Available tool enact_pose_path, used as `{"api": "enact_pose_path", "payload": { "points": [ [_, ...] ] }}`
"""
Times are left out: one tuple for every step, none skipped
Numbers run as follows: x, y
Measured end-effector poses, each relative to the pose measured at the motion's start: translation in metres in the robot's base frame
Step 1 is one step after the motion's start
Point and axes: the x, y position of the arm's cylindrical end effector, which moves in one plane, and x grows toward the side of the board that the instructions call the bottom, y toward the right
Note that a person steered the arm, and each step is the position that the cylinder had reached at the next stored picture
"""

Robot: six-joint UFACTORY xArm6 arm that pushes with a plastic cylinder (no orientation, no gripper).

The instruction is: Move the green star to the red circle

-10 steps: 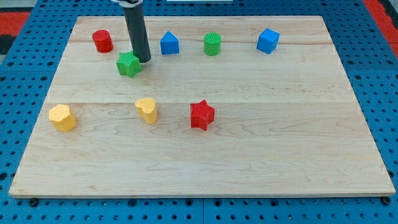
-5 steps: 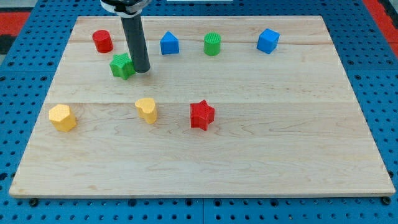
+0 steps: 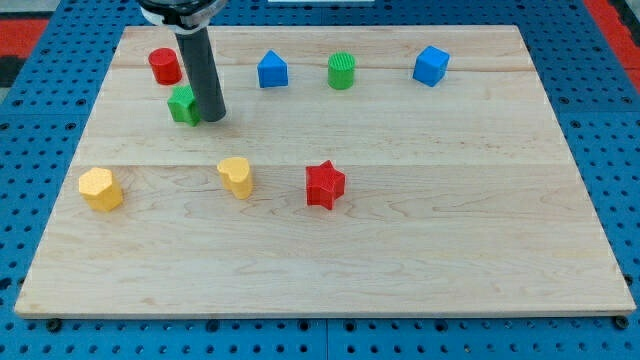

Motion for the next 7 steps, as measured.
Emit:
{"api": "enact_pose_path", "payload": {
  "points": [
    [-0.005, -0.02],
    [-0.005, -0.025],
    [-0.013, -0.03],
    [-0.034, -0.03],
    [-0.041, -0.03],
    [-0.033, -0.03],
    [-0.014, -0.02]
  ]
}}
